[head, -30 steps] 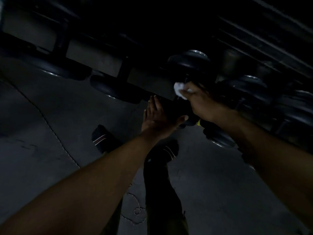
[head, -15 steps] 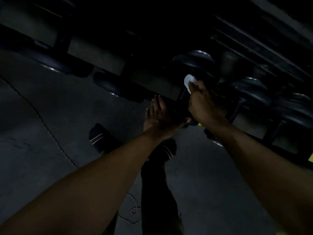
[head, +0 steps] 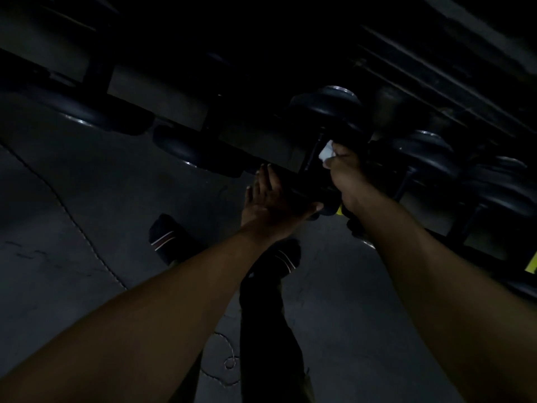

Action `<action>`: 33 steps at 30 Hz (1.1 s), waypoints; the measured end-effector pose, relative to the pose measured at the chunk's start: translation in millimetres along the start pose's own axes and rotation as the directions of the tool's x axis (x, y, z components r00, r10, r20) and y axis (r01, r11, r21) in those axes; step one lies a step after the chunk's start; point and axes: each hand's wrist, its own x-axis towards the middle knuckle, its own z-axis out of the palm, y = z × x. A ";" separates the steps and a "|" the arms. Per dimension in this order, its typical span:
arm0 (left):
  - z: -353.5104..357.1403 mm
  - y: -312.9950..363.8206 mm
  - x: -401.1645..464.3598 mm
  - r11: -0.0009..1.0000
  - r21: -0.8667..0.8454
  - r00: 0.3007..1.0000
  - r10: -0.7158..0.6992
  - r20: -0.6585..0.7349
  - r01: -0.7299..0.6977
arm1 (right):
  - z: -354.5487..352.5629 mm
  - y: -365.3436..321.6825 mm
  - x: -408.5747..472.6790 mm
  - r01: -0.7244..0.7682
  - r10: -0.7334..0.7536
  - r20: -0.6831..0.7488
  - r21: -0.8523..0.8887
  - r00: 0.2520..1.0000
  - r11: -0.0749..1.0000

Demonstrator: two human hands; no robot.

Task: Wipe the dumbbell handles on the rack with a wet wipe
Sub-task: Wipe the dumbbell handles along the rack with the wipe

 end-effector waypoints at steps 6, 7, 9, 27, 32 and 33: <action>3.3 -0.5 1.8 1.000 -0.005 0.999 -0.006 -0.037 0.005 | -8.7 3.8 -12.6 -0.148 0.217 0.172 -0.343 0.961 0.928; 3.4 0.0 1.8 1.000 -0.008 0.999 -0.010 -0.036 0.010 | -12.5 4.1 -10.1 -0.131 0.199 0.189 -0.324 0.962 0.937; 2.7 0.4 2.2 1.000 -0.003 1.000 -0.017 -0.026 0.017 | -17.3 4.1 -2.9 -0.097 0.149 0.206 -0.242 0.967 0.965; 0.8 -1.0 0.1 0.999 0.031 0.999 0.014 -0.045 -0.013 | -15.1 5.7 29.2 -0.277 0.201 0.210 0.446 0.957 0.851; 0.8 -1.1 -0.7 1.000 0.019 0.999 0.017 -0.047 -0.016 | -15.1 23.3 29.2 -0.252 0.188 0.222 0.307 0.957 0.918; 0.8 -0.7 -0.7 1.000 0.019 0.999 0.013 -0.046 -0.012 | -16.1 27.1 25.8 -0.243 0.188 0.260 0.196 0.947 0.950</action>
